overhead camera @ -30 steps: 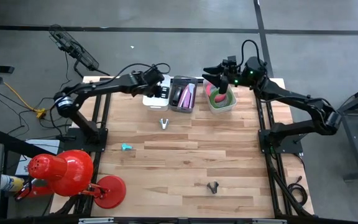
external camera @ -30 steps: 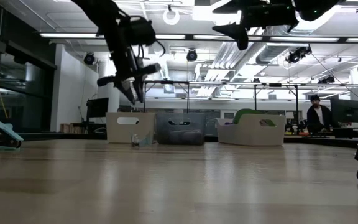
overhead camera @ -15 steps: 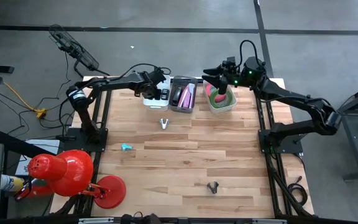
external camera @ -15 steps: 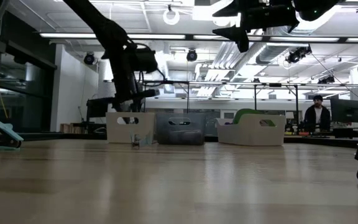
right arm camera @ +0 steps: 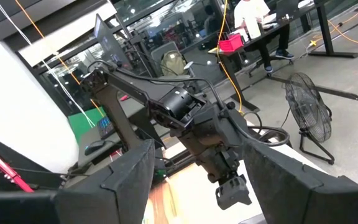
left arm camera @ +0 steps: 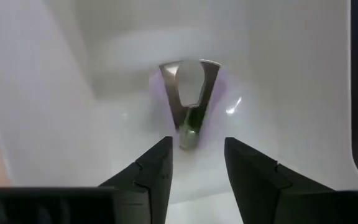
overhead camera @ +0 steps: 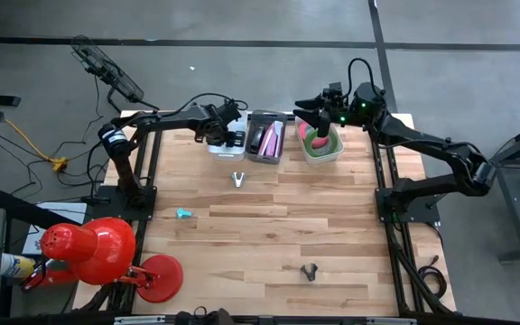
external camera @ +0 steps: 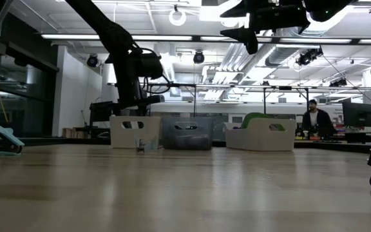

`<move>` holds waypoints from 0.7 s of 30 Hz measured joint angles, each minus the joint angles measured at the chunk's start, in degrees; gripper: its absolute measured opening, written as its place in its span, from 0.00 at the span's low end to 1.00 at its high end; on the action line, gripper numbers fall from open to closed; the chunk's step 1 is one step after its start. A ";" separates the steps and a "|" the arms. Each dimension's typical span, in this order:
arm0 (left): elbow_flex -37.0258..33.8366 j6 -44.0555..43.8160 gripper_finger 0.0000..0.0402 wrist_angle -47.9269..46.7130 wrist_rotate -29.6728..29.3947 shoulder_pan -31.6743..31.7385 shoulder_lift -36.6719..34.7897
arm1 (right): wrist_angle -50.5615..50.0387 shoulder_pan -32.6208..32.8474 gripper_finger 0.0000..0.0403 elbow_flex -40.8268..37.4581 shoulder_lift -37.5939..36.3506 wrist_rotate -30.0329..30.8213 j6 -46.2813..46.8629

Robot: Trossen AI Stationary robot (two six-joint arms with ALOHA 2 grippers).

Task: Pick and place Stapler, Stapler remover, tape
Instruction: Put the purple staple remover into the left white bin, then put the black staple remover into the left white bin

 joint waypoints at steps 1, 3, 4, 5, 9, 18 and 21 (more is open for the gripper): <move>0.00 0.23 0.35 0.01 0.07 0.00 0.00 | 0.00 0.00 0.59 0.00 0.00 -0.01 0.00; 0.00 0.39 0.36 -0.01 0.05 -0.02 0.00 | -0.02 0.00 0.59 0.00 0.00 -0.02 0.00; 0.00 0.39 0.36 -0.01 0.05 -0.02 0.00 | -0.02 0.00 0.59 0.00 0.00 -0.02 0.10; 0.00 0.41 0.36 -0.01 0.05 -0.02 0.00 | -0.04 0.00 0.59 0.00 0.00 -0.01 0.39; -0.02 1.95 0.36 -0.09 0.35 0.02 -0.33 | -0.39 0.00 0.59 0.00 0.00 -0.34 0.50; 2.68 5.17 0.36 -2.95 1.65 -0.24 -2.56 | -1.29 0.02 0.59 0.00 0.02 -0.47 0.63; 3.74 5.40 0.36 -5.00 2.45 -0.60 -2.54 | -1.34 0.02 0.59 0.00 0.02 -0.45 0.63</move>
